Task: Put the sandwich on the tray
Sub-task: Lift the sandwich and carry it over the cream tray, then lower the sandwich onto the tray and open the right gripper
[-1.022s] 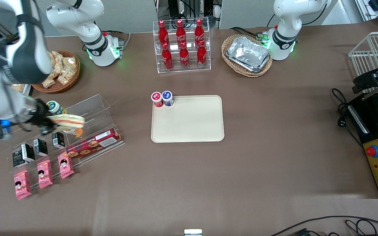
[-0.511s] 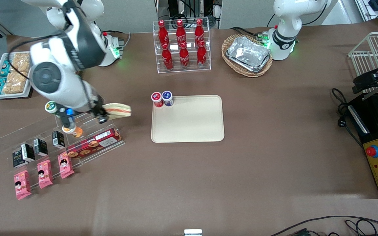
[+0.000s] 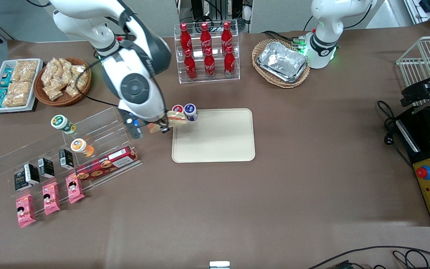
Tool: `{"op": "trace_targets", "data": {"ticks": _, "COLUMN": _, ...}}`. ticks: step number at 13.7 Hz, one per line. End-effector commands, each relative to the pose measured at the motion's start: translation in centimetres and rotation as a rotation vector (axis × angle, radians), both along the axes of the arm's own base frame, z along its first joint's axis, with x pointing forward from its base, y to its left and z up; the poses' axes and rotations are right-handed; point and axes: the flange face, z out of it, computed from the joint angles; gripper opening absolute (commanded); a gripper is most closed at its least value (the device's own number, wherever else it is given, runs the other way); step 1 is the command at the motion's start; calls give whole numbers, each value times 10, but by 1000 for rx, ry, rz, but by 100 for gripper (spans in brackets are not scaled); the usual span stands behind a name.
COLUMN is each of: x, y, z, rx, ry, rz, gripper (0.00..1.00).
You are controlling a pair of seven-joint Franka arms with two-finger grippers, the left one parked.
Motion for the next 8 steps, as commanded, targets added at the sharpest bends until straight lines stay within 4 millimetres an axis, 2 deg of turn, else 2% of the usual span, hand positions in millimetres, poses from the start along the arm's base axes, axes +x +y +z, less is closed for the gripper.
{"op": "trace_targets", "data": {"ticks": 1, "x": 2, "y": 38, "z": -30, "rx": 12, "ry": -26, "rz": -75, "gripper": 28}}
{"op": "trace_targets", "data": {"ticks": 4, "x": 5, "y": 65, "z": -63, "rx": 34, "ry": -66, "rz": -144, "gripper": 28}}
{"op": "trace_targets", "data": {"ticks": 7, "x": 25, "y": 82, "z": -94, "rx": 31, "ry": -69, "rz": -221, "gripper": 28}}
{"op": "trace_targets", "data": {"ticks": 8, "x": 30, "y": 90, "z": -99, "rx": 33, "ry": -76, "rz": -241, "gripper": 29}}
